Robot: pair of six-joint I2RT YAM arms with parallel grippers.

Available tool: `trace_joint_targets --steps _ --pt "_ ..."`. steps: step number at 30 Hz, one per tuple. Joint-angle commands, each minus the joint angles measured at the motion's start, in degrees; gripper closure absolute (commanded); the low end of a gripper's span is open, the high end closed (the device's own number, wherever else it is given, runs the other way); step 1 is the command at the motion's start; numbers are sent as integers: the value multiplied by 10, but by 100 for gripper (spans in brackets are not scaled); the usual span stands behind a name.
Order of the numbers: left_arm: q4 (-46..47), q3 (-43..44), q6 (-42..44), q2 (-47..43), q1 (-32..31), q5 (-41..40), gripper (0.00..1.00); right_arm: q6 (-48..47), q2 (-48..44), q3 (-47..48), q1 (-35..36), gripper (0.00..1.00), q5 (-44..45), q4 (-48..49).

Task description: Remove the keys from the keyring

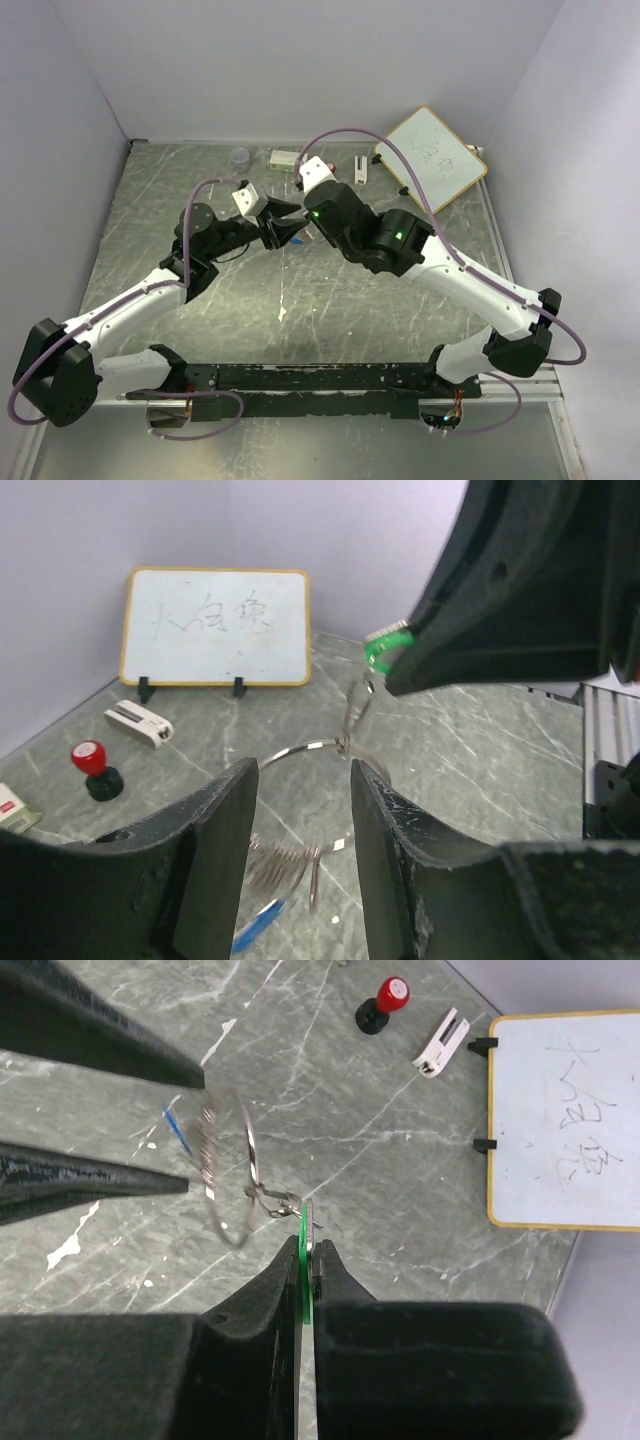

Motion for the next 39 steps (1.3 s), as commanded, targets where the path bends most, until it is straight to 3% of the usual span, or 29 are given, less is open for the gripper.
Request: trace_joint_targets --steps 1,12,39 --pt "78 -26 -12 -4 -3 65 47 -5 7 36 8 100 29 -23" --pt "249 -76 -31 31 -3 139 32 -7 16 43 20 100 28 -35" --pt "466 -72 -126 171 -3 173 40 -8 27 41 37 100 31 -45"
